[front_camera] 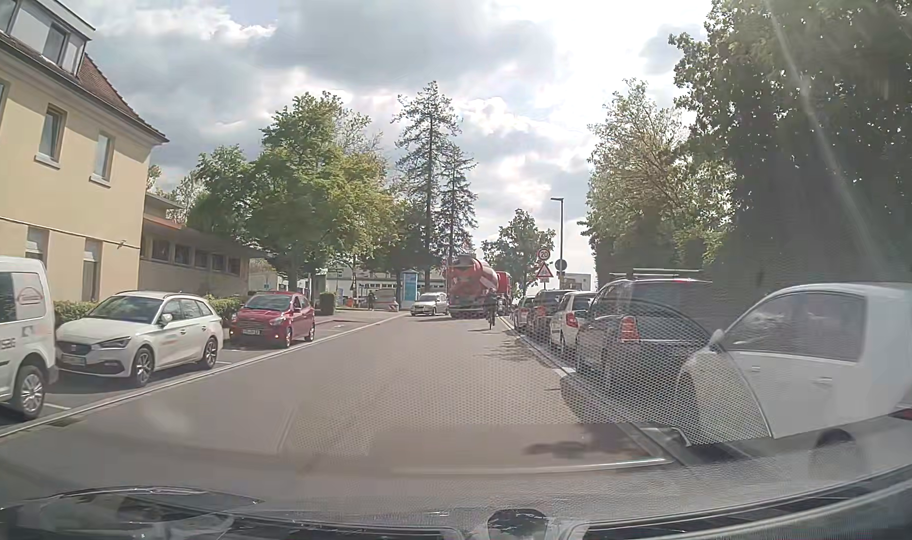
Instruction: Follow the waypoints while adhering to traffic rules and regulations
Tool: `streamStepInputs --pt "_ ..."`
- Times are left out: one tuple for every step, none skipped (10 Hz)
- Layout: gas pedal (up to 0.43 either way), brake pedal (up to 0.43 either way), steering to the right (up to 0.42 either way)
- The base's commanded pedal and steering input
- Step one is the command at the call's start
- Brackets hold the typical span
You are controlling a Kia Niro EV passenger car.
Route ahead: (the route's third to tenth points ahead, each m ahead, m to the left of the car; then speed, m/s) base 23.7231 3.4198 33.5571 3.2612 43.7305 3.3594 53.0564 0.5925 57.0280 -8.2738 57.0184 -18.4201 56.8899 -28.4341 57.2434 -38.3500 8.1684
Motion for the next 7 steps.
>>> streamStepInputs --pt "0.000 0.000 0.004" --pt "0.000 0.000 0.003" --pt "0.000 0.000 0.003" --pt "0.000 0.000 0.003" --pt "0.000 0.000 0.002" --pt "0.000 0.000 0.002" --pt "0.000 0.000 0.002"
